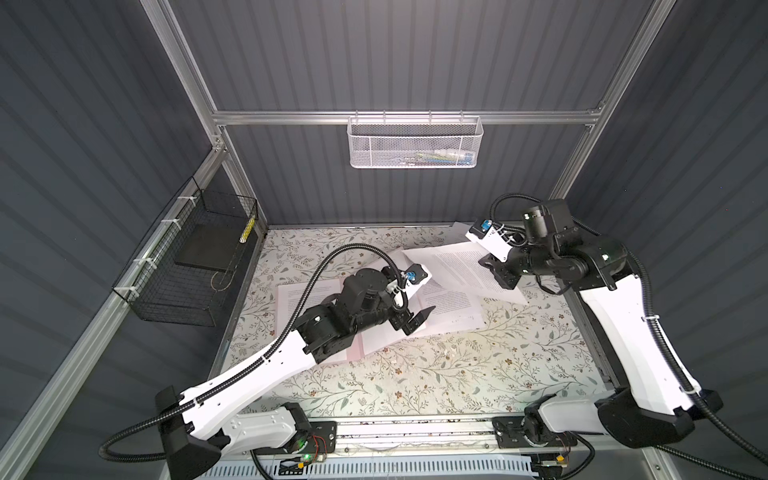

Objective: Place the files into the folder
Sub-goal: 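Lift the sheet with the right gripper while the left gripper rises toward it, then grasp the sheet's top edge with the left gripper while the right gripper releases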

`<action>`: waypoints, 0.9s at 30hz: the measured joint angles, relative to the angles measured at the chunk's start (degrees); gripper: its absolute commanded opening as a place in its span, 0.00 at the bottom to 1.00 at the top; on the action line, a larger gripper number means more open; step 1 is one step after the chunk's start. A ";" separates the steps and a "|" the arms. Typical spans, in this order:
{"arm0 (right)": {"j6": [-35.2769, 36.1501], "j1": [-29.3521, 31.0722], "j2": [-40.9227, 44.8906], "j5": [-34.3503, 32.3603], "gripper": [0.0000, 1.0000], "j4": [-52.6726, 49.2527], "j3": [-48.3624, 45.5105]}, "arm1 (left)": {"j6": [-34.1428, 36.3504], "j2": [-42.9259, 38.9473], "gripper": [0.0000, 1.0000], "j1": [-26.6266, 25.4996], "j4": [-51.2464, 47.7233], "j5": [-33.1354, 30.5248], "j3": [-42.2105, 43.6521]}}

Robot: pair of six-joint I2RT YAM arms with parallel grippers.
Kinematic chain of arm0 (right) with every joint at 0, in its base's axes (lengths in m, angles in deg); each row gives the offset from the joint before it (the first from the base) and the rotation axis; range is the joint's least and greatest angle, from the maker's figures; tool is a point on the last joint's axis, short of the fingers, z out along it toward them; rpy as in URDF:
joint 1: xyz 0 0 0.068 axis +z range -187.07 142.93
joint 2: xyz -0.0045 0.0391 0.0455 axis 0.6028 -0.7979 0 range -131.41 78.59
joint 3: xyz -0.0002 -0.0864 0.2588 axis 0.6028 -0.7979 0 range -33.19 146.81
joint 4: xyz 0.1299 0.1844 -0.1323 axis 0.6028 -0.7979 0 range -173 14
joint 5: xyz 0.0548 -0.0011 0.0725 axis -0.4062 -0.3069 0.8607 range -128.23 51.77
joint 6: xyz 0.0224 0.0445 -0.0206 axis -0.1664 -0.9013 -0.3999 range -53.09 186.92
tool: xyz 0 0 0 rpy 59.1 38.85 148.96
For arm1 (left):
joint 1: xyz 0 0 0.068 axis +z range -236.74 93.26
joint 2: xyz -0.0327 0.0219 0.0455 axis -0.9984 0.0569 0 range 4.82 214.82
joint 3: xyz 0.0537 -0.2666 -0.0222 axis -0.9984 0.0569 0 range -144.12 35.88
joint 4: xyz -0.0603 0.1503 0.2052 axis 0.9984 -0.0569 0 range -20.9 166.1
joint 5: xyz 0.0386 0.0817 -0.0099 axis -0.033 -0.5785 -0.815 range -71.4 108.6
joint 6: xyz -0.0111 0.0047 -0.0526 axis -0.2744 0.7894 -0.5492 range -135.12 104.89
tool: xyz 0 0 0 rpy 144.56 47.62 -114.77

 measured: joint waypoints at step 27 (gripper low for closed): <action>12.31 -1.51 5.79 8.28 0.00 1.70 -4.72 | 22.34 26.16 0.41 6.88 -25.62 29.22 -40.50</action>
